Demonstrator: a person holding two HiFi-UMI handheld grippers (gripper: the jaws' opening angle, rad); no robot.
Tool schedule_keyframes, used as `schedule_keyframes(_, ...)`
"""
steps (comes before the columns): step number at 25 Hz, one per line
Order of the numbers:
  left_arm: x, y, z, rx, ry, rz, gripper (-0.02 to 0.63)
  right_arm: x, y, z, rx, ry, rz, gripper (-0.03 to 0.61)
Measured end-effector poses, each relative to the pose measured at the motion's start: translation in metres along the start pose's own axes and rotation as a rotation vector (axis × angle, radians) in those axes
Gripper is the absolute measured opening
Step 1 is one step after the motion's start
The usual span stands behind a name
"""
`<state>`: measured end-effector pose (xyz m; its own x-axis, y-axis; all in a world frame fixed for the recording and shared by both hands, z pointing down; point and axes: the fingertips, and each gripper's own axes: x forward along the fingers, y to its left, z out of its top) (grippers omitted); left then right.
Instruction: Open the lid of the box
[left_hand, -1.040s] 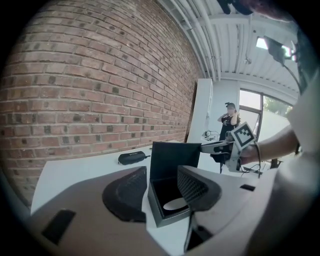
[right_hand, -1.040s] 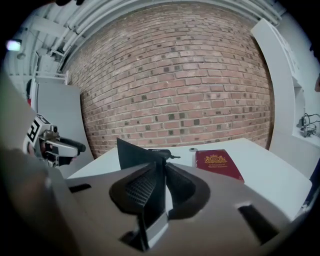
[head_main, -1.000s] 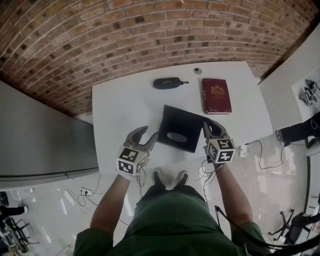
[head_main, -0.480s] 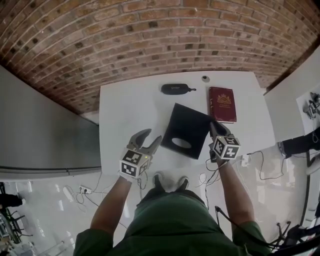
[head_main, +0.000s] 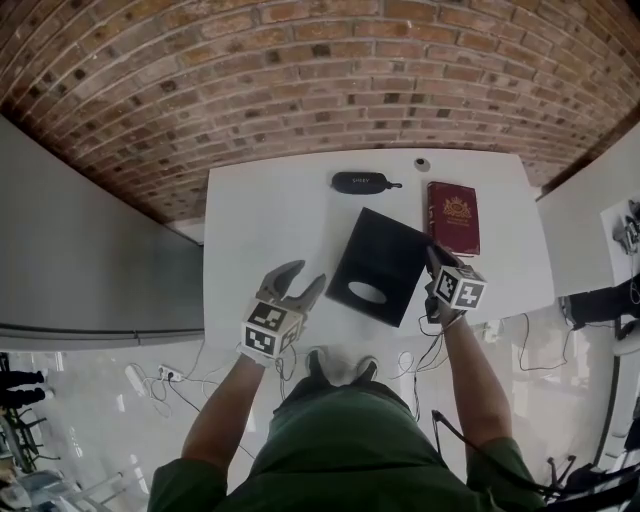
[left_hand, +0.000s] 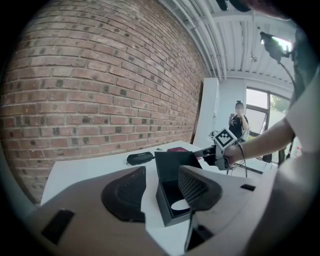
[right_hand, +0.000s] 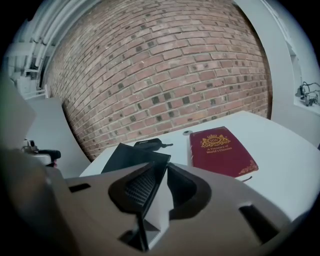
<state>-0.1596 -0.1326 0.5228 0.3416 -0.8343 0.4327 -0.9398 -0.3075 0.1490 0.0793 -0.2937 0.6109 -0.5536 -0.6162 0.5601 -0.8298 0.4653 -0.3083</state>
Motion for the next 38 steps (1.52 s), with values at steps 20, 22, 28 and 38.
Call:
schedule_keyframes(20, 0.016, 0.002, -0.002, -0.012, 0.014, 0.008, 0.195, -0.006, -0.016, -0.006, 0.070, -0.006, -0.010, 0.060)
schedule_keyframes(22, 0.017, 0.006, 0.004, -0.012, 0.001, 0.015, 0.195, -0.012, -0.010, 0.004, 0.030, -0.032, -0.008, 0.060)
schedule_keyframes(28, 0.013, 0.017, 0.032, 0.016, -0.055, 0.052, 0.193, -0.044, 0.027, 0.049, -0.120, -0.163, 0.008, 0.054)
schedule_keyframes(38, -0.003, -0.008, 0.081, 0.032, -0.177, 0.030, 0.147, -0.102, 0.104, 0.112, -0.204, -0.377, 0.093, 0.046)
